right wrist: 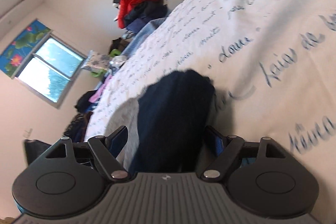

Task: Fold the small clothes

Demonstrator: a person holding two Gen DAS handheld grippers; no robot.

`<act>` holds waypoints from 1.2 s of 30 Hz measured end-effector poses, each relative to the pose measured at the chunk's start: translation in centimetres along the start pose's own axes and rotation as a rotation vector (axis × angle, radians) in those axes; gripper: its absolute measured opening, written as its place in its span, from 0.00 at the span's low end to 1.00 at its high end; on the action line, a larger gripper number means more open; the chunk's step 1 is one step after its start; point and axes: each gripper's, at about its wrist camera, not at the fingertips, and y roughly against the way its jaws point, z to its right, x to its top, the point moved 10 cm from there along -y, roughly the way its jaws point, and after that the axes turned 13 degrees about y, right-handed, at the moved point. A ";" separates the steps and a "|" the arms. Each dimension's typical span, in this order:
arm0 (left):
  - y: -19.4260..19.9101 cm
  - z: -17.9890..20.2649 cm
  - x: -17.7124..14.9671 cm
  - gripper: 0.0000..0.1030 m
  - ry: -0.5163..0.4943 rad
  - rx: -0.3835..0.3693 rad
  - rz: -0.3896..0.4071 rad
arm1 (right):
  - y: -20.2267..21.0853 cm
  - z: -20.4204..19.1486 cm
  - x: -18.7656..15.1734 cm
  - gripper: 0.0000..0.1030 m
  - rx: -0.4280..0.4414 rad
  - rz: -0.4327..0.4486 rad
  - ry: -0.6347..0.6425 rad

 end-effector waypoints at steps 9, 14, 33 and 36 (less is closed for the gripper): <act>-3.3 2.0 1.5 0.58 0.023 -0.094 0.027 | -5.2 -1.2 1.8 0.55 0.093 -0.083 0.088; -1.9 1.7 1.3 0.33 -0.004 -0.095 0.077 | -5.0 -1.0 1.1 0.25 0.072 -0.077 0.111; 2.1 0.5 2.9 0.52 -0.130 0.084 0.141 | -6.4 0.0 4.0 0.63 -0.025 -0.012 0.058; 4.4 0.1 -0.3 0.62 -0.096 0.022 0.104 | -3.0 -1.1 2.6 0.78 0.067 -0.021 0.021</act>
